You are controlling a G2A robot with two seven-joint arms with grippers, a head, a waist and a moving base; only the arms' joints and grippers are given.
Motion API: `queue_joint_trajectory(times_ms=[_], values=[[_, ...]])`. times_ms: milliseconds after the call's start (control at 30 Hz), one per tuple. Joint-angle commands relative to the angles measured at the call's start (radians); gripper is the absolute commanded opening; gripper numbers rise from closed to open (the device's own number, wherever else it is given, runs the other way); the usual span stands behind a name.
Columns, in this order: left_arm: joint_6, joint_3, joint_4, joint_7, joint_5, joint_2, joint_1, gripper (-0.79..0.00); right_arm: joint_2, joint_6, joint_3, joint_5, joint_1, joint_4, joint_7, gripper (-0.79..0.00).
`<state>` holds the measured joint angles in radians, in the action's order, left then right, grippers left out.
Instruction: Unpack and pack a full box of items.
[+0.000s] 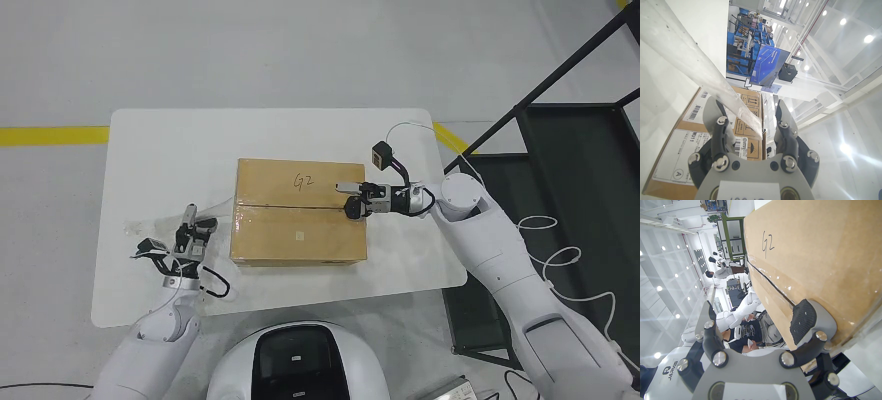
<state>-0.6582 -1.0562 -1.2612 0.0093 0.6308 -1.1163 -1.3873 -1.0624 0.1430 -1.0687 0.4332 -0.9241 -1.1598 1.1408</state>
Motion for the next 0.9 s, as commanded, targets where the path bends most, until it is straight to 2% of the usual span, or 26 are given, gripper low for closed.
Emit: queue_joint_trajectory(times_ms=[0, 367, 433, 467, 600, 867], values=[[0.001, -0.006, 0.000, -0.003, 0.000, -0.003, -0.001, -0.486, 0.000, 0.000, 0.000, 0.000, 0.000, 0.000, 0.000, 0.000], [-0.007, -0.041, -0.022, -0.005, -0.011, -0.020, -0.016, -0.640, 0.000, 0.000, 0.000, 0.000, 0.000, 0.000, 0.000, 0.000], [-0.032, -0.047, -0.039, -0.006, -0.022, -0.023, -0.023, -0.708, 0.000, 0.000, 0.000, 0.000, 0.000, 0.000, 0.000, 0.000], [-0.045, -0.051, -0.049, -0.005, -0.026, -0.025, -0.029, -0.785, 0.000, 0.000, 0.000, 0.000, 0.000, 0.000, 0.000, 0.000], [-0.066, -0.068, -0.087, 0.003, -0.069, -0.028, -0.046, -0.785, 0.000, 0.000, 0.000, 0.000, 0.000, 0.000, 0.000, 0.000], [-0.049, -0.084, -0.160, 0.026, -0.217, -0.037, -0.060, -0.785, 0.000, 0.000, 0.000, 0.000, 0.000, 0.000, 0.000, 0.000]])
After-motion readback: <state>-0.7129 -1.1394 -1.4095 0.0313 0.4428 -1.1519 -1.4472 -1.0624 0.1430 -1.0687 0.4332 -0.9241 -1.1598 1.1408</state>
